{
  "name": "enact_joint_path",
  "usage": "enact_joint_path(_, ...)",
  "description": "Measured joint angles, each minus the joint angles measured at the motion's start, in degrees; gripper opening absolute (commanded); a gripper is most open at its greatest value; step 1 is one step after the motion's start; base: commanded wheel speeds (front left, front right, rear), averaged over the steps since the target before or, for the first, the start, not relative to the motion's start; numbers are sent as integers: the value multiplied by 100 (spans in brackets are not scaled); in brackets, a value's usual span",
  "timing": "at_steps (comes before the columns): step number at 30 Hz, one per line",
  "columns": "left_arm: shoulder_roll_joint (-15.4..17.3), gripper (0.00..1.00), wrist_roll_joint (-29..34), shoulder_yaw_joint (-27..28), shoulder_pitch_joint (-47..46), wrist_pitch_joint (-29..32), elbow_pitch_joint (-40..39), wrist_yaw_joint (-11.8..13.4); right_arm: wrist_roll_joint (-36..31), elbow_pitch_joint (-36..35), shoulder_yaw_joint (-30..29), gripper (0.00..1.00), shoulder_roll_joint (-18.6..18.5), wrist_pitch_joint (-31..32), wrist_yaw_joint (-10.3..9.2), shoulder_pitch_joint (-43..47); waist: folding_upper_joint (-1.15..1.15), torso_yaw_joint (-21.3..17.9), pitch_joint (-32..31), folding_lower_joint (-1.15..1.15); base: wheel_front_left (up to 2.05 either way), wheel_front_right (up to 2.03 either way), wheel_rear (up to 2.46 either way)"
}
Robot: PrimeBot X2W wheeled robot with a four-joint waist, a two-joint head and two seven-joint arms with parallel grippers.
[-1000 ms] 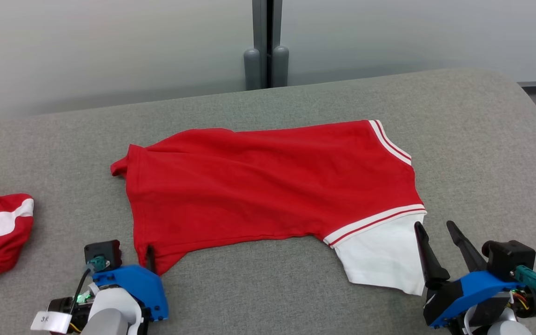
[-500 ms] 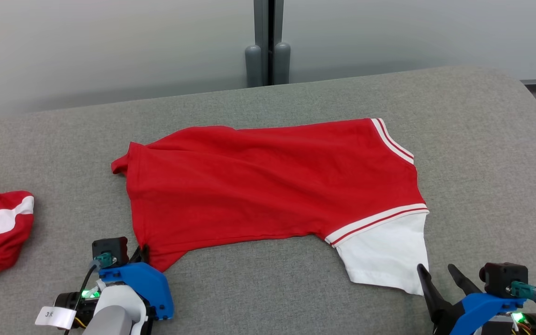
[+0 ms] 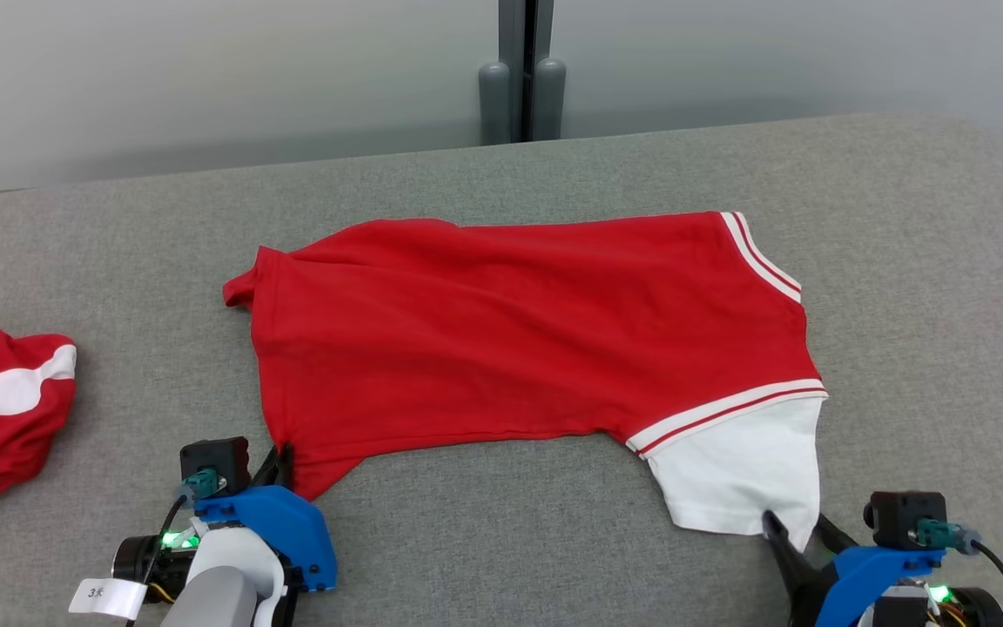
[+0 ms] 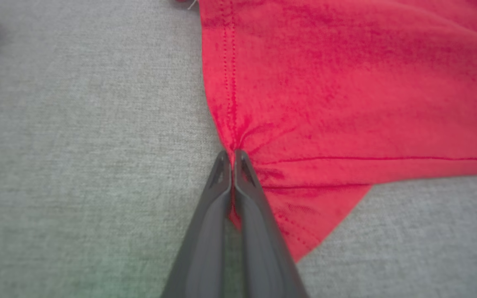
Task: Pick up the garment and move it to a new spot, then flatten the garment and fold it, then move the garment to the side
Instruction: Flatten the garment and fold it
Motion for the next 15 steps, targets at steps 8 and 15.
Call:
enact_joint_path(8,-48,0,-323,178,29,-308,-311,-151,268,-221,-107,0,22,-457,2,-197,0,26,-2,0,0,0,0)
enact_joint_path(15,-85,0,-798,494,293,-524,-1332,-307,311,-1324,-543,0,18,-593,2,-259,0,-13,-189,0,0,0,0)
